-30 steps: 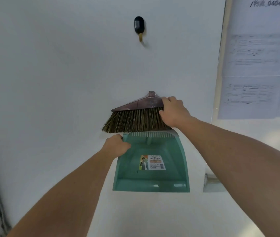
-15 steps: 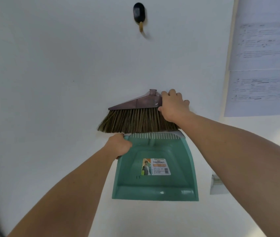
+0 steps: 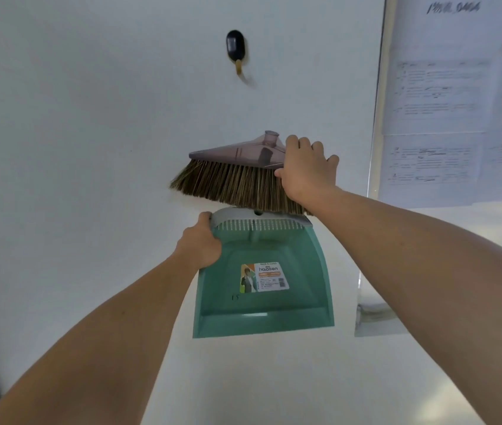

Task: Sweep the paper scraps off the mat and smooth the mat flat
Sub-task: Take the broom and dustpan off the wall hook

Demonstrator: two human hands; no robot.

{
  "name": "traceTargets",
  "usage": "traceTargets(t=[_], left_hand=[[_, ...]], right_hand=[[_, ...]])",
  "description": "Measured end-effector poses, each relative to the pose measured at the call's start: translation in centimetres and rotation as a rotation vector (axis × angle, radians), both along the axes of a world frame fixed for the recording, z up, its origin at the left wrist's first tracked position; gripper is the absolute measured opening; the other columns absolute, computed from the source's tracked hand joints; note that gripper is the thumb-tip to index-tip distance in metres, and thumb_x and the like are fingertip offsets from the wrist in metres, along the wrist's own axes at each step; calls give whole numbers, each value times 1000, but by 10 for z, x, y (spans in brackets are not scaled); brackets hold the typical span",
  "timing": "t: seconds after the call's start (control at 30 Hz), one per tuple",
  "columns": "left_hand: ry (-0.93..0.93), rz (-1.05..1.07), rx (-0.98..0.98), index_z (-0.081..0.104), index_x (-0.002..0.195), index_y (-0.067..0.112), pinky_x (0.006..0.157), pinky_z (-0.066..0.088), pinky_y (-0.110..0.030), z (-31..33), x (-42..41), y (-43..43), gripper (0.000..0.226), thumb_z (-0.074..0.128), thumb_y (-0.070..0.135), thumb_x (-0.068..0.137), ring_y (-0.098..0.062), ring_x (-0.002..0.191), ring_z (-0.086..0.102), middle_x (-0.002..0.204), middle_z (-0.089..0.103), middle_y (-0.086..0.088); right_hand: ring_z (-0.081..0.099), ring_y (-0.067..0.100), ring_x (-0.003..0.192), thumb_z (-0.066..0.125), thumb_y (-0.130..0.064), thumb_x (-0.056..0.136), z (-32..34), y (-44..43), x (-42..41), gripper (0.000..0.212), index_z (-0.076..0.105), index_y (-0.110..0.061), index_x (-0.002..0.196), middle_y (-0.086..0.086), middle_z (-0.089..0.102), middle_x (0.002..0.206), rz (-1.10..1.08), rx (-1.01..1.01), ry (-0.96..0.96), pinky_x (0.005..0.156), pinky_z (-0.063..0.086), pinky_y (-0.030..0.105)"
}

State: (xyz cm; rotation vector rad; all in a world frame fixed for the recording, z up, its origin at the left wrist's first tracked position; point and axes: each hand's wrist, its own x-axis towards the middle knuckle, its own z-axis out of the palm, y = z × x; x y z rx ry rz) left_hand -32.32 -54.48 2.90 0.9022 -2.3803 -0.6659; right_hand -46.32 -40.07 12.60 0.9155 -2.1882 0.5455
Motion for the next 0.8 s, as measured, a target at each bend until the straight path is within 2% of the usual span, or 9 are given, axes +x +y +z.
traceTargets(t=[0.07,0.13,0.27,0.37,0.53,0.6,0.67,0.8], left_hand=[[-11,-59,-24,10,154,28,82,46,-35,3,5,16,78,45,3,90,-33,114,52,137,44,-16],[-13,-57,-46,11,155,27,80,42,-32,6,11,35,76,44,4,90,-34,119,47,142,37,-16],[0,-38,-156,28,151,21,81,40,-29,11,29,76,63,42,6,91,-33,118,49,137,45,-17],[-6,-60,-228,36,148,16,82,43,-28,9,45,114,54,45,11,95,-29,109,54,133,54,-15],[-42,-108,-169,50,135,14,72,49,-23,-4,76,196,56,68,39,88,-22,97,60,122,60,-5],[-54,-55,-169,50,136,13,81,46,-27,-14,87,230,54,65,38,90,-26,107,58,128,58,-11],[-80,2,-176,52,130,8,81,46,-31,-24,98,265,44,59,33,94,-29,106,57,123,58,-15],[-311,40,-213,57,122,3,77,43,-31,-43,123,321,34,47,25,98,-28,103,55,121,61,-15]], right_hand=[[41,31,124,62,-32,94,-1,15,8,53,38,-14,137,9,48,135,10,-2,-9,93,34,48],[41,31,124,63,-34,93,-5,32,15,55,38,-15,138,9,47,136,15,12,-11,95,35,46],[41,31,123,61,-34,94,-20,72,32,49,43,-15,136,12,45,134,25,19,-61,94,39,43],[38,32,125,59,-33,95,-34,110,47,50,40,-15,137,13,41,135,7,31,-130,94,39,43],[38,33,128,58,-27,92,-65,192,81,53,36,-13,138,13,40,137,7,2,-274,98,39,45],[42,33,125,57,-24,91,-80,227,95,52,36,-11,138,12,43,135,33,25,-349,94,41,43],[47,32,122,57,-22,90,-95,263,108,51,37,-11,136,12,48,132,43,57,-388,92,43,43],[47,32,121,56,-21,91,-125,329,134,48,38,-11,135,12,49,131,43,121,-470,93,42,44]])
